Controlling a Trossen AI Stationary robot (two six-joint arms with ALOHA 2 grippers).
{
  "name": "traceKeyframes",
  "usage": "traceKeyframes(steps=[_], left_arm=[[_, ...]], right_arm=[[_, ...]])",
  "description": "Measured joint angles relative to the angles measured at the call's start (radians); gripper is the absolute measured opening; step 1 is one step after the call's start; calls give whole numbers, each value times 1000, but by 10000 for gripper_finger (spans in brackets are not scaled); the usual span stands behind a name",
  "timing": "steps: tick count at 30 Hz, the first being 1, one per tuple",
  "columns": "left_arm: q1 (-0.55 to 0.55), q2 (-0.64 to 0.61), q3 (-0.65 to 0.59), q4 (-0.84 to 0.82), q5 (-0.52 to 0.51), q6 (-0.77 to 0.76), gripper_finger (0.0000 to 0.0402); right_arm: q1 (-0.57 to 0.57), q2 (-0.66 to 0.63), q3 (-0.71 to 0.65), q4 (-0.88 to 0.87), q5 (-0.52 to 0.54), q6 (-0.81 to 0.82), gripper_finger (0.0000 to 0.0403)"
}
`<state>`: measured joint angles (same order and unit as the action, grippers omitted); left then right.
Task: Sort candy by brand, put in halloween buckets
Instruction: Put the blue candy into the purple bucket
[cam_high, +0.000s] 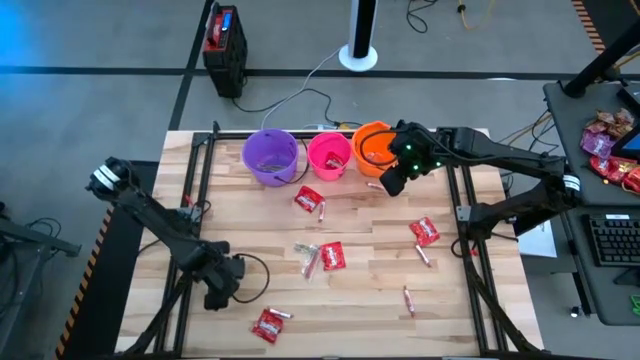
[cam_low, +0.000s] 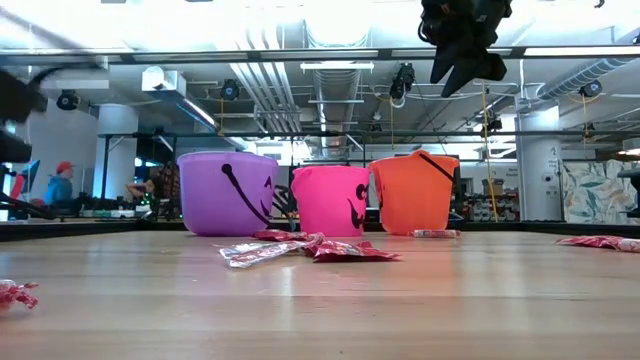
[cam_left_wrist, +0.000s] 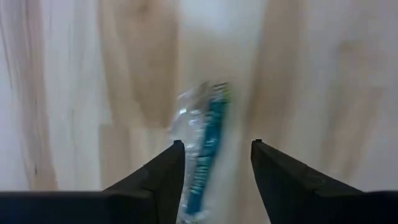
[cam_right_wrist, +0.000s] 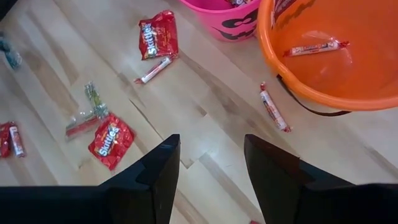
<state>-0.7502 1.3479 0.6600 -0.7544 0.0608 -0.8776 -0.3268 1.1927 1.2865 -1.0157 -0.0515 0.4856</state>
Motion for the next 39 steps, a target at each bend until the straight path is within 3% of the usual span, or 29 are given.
traceKeyframes(steps=[8,13,16,20,25,28,33,36,39], left_arm=[[0,110,-30,89,17,-3,162],[1,118,-31,119,15,-36,75],[2,95,-35,136,29,-62,15],[7,33,-29,118,34,-78,14],[56,-115,67,53,16,-79,5],[120,-196,159,-37,-92,-81,2],[330,-294,292,-148,-409,-1,1],[513,-325,348,-90,-588,139,0],[732,-333,355,81,-619,319,0]], right_arm=[[0,0,0,0,0,0,171],[0,0,0,1,0,0,171],[0,0,0,3,1,-11,171],[0,0,0,4,2,-16,171],[0,0,0,4,1,-22,171],[0,0,0,12,2,-32,171],[0,0,0,91,2,-43,171],[0,1,0,159,2,-45,171],[-1,1,0,211,2,-45,171]])
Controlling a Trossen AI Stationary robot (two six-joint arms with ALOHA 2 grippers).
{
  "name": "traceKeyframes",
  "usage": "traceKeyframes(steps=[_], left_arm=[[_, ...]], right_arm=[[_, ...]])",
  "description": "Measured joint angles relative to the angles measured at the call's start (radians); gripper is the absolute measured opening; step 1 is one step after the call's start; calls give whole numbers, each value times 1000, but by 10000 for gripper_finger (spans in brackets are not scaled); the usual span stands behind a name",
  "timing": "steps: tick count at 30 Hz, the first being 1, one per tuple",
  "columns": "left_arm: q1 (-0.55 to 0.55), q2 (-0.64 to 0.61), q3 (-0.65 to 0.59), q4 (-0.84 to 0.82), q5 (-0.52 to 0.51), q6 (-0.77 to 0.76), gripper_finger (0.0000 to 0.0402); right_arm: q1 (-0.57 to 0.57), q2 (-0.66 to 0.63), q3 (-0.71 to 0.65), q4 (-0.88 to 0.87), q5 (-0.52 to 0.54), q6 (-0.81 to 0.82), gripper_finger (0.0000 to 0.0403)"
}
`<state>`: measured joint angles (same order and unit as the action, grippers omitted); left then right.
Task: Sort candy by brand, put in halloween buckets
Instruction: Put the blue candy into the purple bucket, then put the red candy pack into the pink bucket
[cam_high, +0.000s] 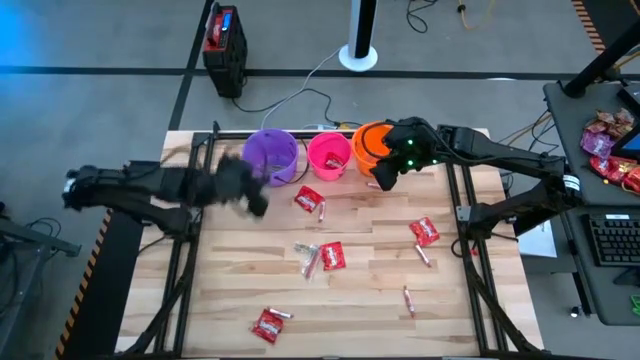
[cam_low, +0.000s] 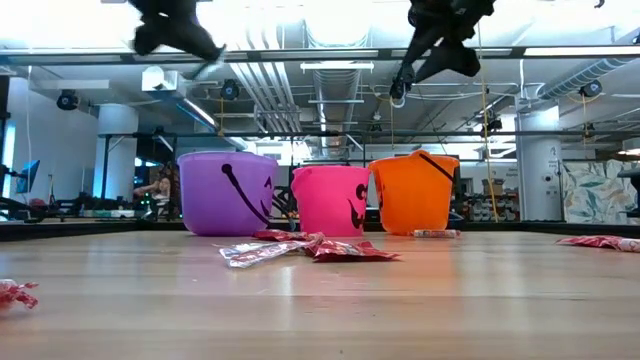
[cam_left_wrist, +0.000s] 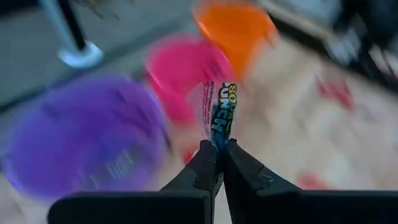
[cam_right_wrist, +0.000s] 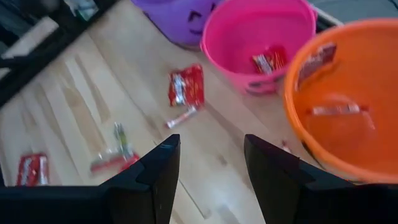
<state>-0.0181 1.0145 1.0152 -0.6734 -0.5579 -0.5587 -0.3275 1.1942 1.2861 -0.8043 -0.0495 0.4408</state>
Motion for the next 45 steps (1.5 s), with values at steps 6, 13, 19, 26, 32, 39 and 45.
traceKeyframes(steps=[6,13,19,26,32,39,45], left_arm=[[508,53,-46,195,335,196,0],[759,175,-50,251,676,311,0],[762,239,-50,263,679,370,1],[761,278,-50,254,659,341,55],[761,266,-50,244,622,332,121],[756,210,-50,262,656,334,159],[719,156,-49,340,680,340,156]], right_arm=[[0,15,0,54,24,15,171],[0,33,0,55,27,73,171],[0,49,0,55,29,137,171],[12,75,0,48,15,192,171],[48,85,0,-21,-7,290,182],[186,110,0,-55,-6,430,200],[312,262,0,-25,-3,511,203]])
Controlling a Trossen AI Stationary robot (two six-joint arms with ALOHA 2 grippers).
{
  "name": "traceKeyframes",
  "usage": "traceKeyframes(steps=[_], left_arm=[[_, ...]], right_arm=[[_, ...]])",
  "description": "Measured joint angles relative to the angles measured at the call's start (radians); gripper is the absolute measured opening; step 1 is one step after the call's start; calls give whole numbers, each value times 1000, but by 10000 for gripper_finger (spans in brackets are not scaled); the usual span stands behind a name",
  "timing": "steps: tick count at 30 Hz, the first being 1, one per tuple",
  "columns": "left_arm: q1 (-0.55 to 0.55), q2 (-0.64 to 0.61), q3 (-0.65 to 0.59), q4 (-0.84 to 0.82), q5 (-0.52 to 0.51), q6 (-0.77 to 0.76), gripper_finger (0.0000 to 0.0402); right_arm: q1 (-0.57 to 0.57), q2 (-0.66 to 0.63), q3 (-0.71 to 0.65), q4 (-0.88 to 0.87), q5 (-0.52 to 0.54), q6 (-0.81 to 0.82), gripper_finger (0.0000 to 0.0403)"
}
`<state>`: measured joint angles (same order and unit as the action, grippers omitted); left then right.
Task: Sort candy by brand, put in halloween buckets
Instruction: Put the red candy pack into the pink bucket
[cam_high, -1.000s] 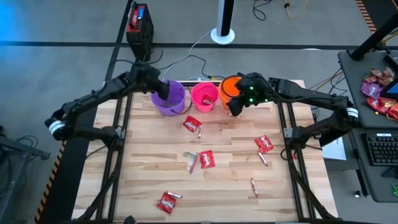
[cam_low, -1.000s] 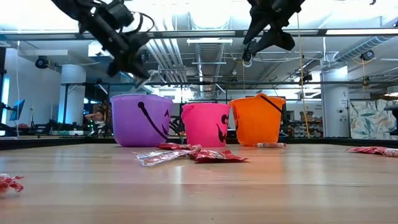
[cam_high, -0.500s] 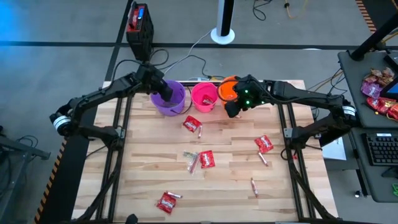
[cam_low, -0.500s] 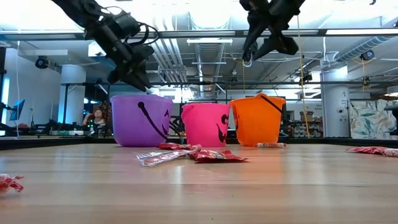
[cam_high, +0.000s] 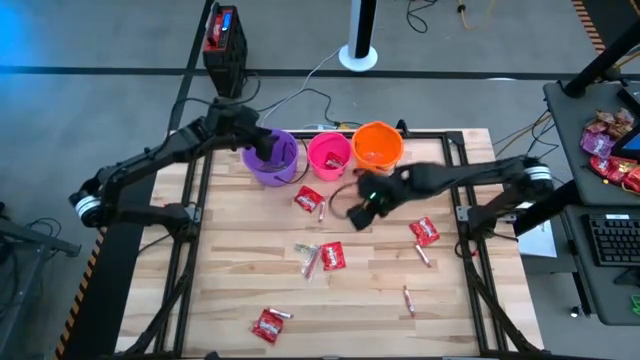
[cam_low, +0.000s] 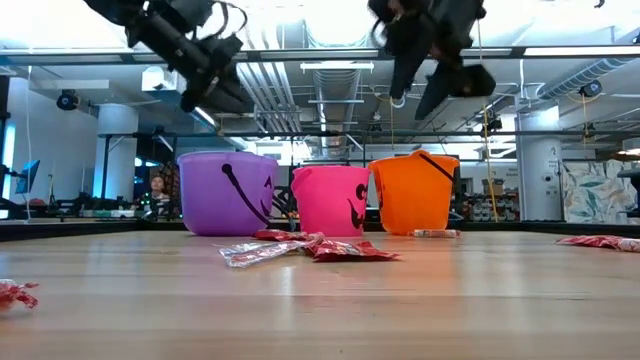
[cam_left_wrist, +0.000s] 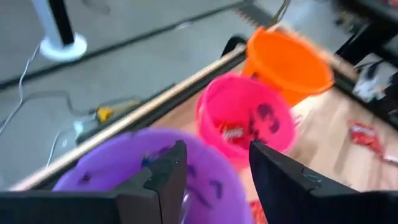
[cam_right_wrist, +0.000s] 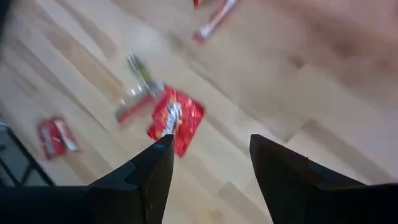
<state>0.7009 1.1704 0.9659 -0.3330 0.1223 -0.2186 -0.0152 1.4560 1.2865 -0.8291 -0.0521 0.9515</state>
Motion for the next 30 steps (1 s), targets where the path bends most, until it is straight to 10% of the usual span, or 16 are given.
traceKeyframes(steps=[4,14,30], left_arm=[[-17,-28,0,42,0,1,153],[-20,-61,0,64,1,53,153],[-20,-64,0,45,1,88,152]], right_arm=[[43,125,0,69,-38,-18,203],[68,318,4,355,-137,-736,203],[63,569,7,368,-146,-861,171]])
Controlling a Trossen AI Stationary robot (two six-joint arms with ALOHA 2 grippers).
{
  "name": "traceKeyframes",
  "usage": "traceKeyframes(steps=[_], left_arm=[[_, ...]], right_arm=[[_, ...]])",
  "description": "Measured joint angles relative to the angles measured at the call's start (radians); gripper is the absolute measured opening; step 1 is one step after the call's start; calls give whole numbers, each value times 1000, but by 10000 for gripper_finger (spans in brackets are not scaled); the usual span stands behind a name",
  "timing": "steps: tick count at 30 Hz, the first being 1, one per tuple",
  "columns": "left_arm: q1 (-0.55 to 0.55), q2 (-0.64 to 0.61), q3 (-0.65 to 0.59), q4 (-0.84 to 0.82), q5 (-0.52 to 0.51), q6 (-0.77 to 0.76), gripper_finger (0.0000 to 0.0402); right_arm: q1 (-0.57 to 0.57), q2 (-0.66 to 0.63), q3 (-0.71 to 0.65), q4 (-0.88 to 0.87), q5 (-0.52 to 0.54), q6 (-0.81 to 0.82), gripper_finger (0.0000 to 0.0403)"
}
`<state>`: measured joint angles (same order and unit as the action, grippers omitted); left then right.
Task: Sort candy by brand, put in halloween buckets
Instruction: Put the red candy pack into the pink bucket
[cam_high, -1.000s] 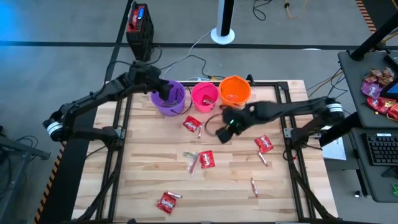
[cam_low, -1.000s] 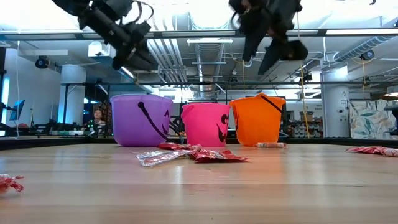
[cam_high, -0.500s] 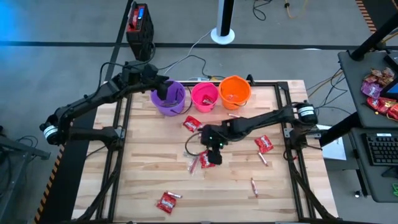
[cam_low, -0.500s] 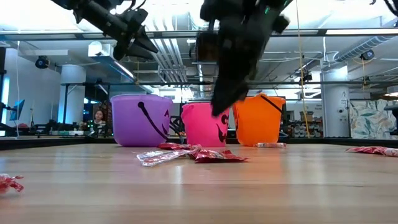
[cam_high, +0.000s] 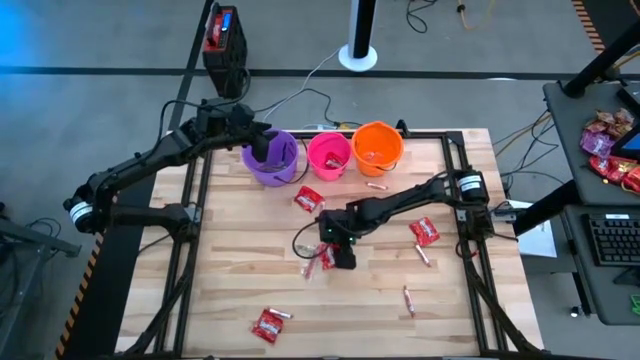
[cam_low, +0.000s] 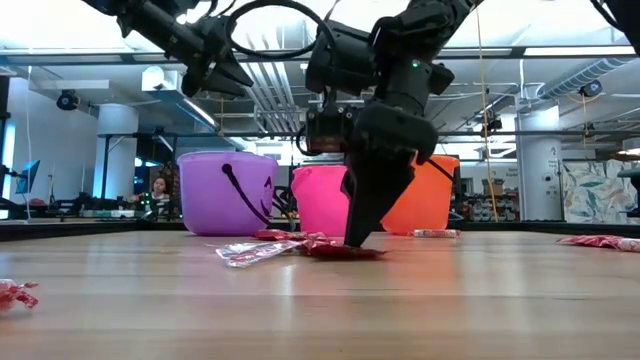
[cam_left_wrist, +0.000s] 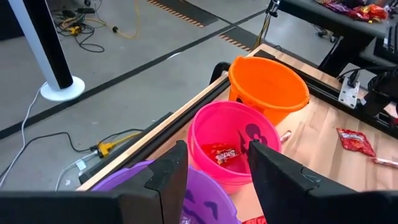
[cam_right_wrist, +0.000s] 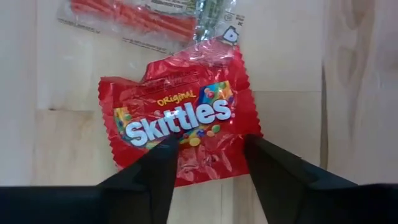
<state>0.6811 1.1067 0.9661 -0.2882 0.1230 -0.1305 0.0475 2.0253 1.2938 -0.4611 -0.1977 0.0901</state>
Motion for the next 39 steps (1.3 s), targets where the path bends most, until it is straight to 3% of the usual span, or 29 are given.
traceKeyframes(steps=[9,15,25,32,39], left_arm=[[0,4,0,-3,-6,59,152],[0,4,0,-3,-9,62,152],[0,4,0,3,-10,62,152],[0,4,0,10,-10,70,152],[0,4,0,10,-10,70,152]], right_arm=[[-2,37,-2,10,-2,6,19],[-10,-70,-4,2,17,23,9],[-19,-296,-10,-165,252,110,8],[-23,-355,-10,-223,291,151,8],[-38,-349,-25,-256,262,188,13]])
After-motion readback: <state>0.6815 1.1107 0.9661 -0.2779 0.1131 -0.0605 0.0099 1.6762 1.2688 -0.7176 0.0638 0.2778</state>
